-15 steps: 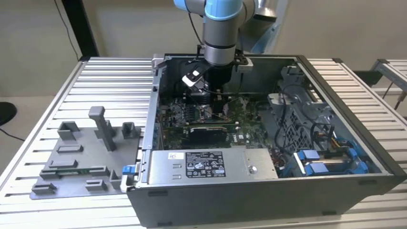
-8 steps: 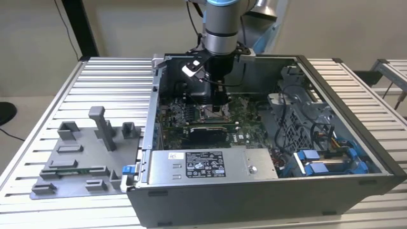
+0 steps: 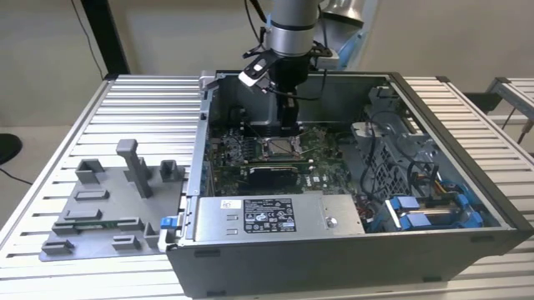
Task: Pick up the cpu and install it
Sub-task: 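Place the cpu into insertion slot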
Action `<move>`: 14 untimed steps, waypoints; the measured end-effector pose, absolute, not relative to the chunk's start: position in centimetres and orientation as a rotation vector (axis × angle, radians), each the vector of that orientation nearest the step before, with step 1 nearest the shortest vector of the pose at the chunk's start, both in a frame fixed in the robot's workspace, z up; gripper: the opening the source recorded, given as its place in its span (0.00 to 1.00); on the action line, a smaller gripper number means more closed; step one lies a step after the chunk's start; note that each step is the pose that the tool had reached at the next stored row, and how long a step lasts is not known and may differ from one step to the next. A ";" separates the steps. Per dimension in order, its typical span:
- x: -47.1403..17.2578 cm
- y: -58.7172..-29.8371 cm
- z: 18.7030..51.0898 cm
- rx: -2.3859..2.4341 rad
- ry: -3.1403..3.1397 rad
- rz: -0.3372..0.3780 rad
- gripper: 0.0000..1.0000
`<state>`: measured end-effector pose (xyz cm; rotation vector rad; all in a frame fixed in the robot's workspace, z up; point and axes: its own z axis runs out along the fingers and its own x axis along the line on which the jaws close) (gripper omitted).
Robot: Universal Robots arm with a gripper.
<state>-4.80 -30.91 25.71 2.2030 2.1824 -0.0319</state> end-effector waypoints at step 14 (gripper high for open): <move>-4.8 -30.9 27.1 2.203 2.182 -0.032 0.00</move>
